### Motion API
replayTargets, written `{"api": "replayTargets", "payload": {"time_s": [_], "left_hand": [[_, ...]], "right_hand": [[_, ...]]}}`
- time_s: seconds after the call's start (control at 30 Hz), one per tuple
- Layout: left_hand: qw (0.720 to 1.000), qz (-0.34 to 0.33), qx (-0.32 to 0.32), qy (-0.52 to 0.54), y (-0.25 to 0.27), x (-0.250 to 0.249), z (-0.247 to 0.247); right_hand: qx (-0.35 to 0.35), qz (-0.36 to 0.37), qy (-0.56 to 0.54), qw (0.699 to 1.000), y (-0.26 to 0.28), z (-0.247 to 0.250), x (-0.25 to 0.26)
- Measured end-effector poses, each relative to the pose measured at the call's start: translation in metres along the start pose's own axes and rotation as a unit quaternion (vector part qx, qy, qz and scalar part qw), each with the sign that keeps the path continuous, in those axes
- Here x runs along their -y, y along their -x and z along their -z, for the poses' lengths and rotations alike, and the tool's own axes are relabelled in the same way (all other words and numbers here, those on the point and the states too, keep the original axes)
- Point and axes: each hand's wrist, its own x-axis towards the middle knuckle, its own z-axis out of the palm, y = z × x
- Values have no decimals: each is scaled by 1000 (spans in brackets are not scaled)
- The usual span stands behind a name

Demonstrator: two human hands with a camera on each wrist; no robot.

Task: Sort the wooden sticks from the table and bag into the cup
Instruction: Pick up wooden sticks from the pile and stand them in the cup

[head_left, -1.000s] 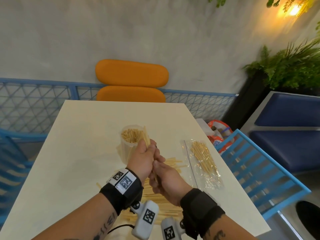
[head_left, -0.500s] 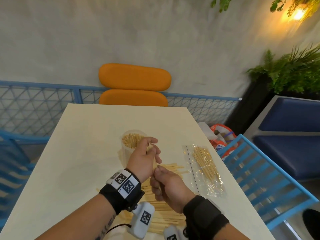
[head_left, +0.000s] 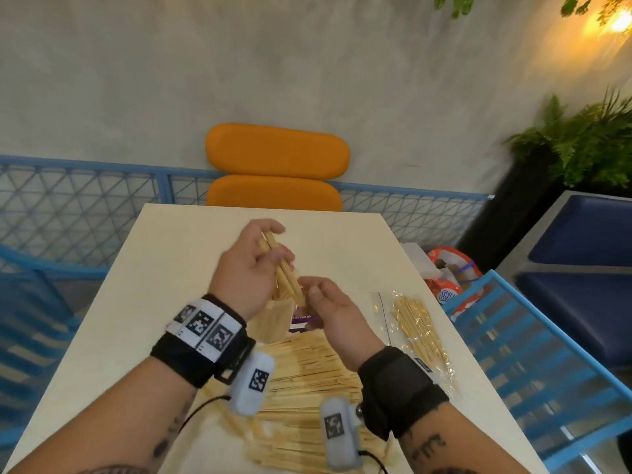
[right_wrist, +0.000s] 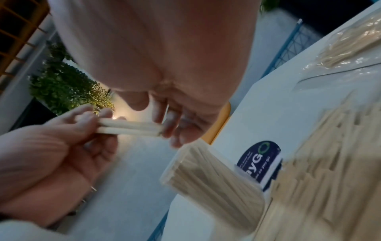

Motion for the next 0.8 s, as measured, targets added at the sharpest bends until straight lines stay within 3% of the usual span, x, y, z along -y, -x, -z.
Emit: {"api": "replayTargets", "payload": {"time_s": [0.13, 0.27, 0.37, 0.57, 0.67, 0.8], "left_hand": [[994, -45, -97, -30, -23, -3, 24], [993, -54, -68, -80, -29, 12, 19], [989, -42, -28, -136, -25, 27, 9], [976, -13, 73, -203, -19, 59, -9], [958, -21, 131, -253, -17, 74, -15], [922, -18, 162, -351, -14, 85, -18]], "right_hand": [[-61, 23, 121, 991, -22, 1, -9], [4, 54, 291, 955, -37, -3, -21], [39, 66, 352, 933, -42, -9, -27], [37, 71, 337, 938, -42, -10, -33], [39, 60, 312, 947, -40, -9, -28], [20, 50, 264, 963, -38, -3, -26]]}}
